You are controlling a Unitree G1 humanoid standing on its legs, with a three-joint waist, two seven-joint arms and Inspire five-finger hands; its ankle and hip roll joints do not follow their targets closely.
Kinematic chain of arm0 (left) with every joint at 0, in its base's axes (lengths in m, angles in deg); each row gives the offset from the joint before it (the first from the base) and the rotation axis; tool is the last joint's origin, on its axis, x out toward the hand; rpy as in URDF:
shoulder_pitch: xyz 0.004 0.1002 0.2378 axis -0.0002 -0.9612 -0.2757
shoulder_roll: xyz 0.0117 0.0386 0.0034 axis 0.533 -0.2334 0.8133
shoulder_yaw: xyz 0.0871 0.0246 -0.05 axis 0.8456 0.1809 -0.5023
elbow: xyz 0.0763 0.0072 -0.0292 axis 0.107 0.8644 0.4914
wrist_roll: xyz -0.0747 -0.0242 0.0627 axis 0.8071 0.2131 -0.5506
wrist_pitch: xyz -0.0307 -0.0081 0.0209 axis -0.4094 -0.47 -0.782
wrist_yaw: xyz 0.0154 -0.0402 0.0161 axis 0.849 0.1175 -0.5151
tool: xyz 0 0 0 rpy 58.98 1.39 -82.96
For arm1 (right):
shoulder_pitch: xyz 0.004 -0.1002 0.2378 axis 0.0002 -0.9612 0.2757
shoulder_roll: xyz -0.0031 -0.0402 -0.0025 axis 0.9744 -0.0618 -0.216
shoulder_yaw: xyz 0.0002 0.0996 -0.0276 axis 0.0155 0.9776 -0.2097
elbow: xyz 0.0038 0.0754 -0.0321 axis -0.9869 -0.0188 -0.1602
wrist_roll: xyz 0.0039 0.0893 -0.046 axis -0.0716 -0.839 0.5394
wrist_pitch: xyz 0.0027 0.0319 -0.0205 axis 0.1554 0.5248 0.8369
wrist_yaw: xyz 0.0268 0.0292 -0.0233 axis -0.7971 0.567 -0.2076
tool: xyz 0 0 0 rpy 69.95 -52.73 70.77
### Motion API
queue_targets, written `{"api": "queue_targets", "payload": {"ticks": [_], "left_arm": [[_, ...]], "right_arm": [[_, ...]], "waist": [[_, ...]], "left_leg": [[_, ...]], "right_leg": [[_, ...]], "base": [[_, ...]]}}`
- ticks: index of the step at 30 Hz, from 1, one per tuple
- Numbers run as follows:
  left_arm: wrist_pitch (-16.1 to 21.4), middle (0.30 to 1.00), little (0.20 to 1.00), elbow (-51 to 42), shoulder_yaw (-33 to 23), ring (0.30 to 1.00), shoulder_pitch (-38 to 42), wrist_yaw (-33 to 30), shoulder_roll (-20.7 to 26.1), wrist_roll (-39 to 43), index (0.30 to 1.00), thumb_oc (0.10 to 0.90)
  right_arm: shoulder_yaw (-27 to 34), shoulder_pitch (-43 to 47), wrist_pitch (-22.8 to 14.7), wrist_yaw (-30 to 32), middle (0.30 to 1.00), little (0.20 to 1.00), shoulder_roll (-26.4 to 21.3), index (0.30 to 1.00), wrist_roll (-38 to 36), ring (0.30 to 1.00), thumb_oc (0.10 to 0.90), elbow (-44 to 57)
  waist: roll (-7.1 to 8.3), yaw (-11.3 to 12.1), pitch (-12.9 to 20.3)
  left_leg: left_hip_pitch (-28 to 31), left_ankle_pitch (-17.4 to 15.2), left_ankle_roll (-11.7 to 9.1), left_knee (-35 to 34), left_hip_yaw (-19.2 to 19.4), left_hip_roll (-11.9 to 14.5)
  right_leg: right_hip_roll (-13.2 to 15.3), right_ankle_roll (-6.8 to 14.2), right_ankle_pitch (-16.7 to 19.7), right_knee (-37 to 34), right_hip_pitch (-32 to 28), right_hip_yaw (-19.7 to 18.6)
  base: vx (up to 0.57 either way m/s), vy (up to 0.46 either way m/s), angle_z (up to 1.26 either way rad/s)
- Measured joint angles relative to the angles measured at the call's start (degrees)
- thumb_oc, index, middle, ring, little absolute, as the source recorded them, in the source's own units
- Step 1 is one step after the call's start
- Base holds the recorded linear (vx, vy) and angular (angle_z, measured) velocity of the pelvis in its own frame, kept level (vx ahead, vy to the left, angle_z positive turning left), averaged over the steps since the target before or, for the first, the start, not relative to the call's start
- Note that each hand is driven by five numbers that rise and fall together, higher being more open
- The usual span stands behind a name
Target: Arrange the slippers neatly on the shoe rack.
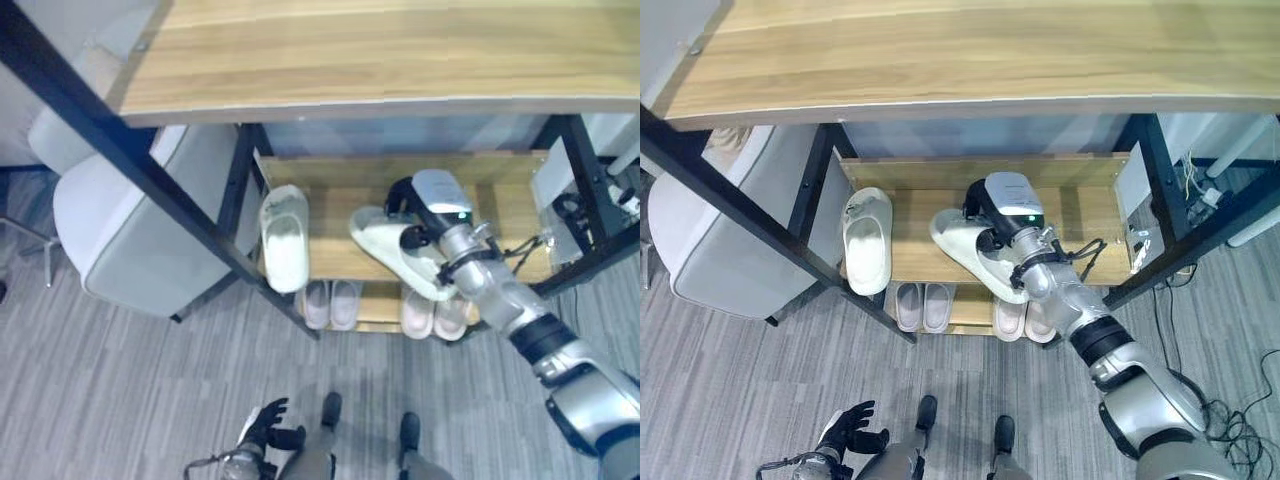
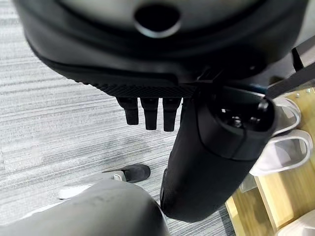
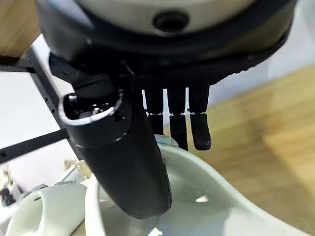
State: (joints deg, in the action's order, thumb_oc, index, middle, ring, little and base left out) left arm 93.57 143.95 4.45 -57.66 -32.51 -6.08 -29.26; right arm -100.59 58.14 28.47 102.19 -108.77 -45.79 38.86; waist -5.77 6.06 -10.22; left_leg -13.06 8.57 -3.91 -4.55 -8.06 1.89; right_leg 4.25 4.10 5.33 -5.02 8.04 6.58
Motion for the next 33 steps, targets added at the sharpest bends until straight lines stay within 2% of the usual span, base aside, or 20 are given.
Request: {"api": "queue_targets", "payload": {"ticks": [5,10,13,20,33], "left_arm": [[0.0,0.900,0.900,-0.1,1.1,0.900,0.2,0.0,0.1,0.0,0.900,0.800],[0.1,0.900,0.900,-0.2,1.4,0.900,0.3,0.0,0.1,0.1,0.900,0.800],[0.2,0.900,0.900,-0.1,1.5,0.900,0.4,-0.1,0.4,0.1,0.900,0.800],[0.3,0.900,0.900,-0.1,1.5,0.900,0.9,-0.3,0.7,0.5,0.900,0.800],[0.5,0.900,0.900,-0.2,2.1,0.900,1.7,-1.6,0.8,2.4,0.900,0.800]], "right_arm": [[-0.1,2.3,0.2,0.5,0.300,0.300,3.0,0.300,-0.2,0.300,0.400,-4.0],[-0.1,2.9,0.5,2.1,0.300,0.300,3.5,0.300,-0.7,0.300,0.400,-6.4],[0.0,5.1,0.9,3.0,0.300,0.300,4.2,0.300,-2.7,0.300,0.400,-10.1],[0.3,9.8,2.1,4.7,0.300,0.300,6.7,0.300,-5.9,0.300,0.400,-18.1],[0.5,13.7,3.7,7.7,0.300,0.300,9.9,0.300,-8.0,0.300,0.400,-22.3]], "waist": [[-0.30,-0.2,0.0],[-0.18,0.2,0.1],[0.48,0.4,0.1],[1.61,0.9,0.1],[1.87,2.6,0.1]], "left_leg": [[0.2,0.0,0.0,0.0,-0.1,0.1],[0.3,0.1,0.0,0.0,-0.7,0.1],[-0.1,0.5,-0.2,0.0,-1.7,0.1],[-1.0,0.8,-0.2,0.0,-2.8,0.0],[-3.0,1.4,-0.4,0.0,-5.0,-0.2]], "right_leg": [[-0.6,-0.1,0.1,0.0,-0.2,0.0],[-0.6,-0.1,0.1,0.0,-0.7,0.4],[-0.7,-0.2,0.2,0.0,-0.7,1.8],[-0.7,-0.2,0.2,0.0,-0.4,2.7],[-0.7,-0.2,0.1,0.0,0.5,5.1]], "base": [[0.01,-0.001,0.00],[0.01,-0.001,0.06],[-0.02,0.020,0.13],[-0.01,0.027,0.08],[0.00,0.027,0.09]]}}
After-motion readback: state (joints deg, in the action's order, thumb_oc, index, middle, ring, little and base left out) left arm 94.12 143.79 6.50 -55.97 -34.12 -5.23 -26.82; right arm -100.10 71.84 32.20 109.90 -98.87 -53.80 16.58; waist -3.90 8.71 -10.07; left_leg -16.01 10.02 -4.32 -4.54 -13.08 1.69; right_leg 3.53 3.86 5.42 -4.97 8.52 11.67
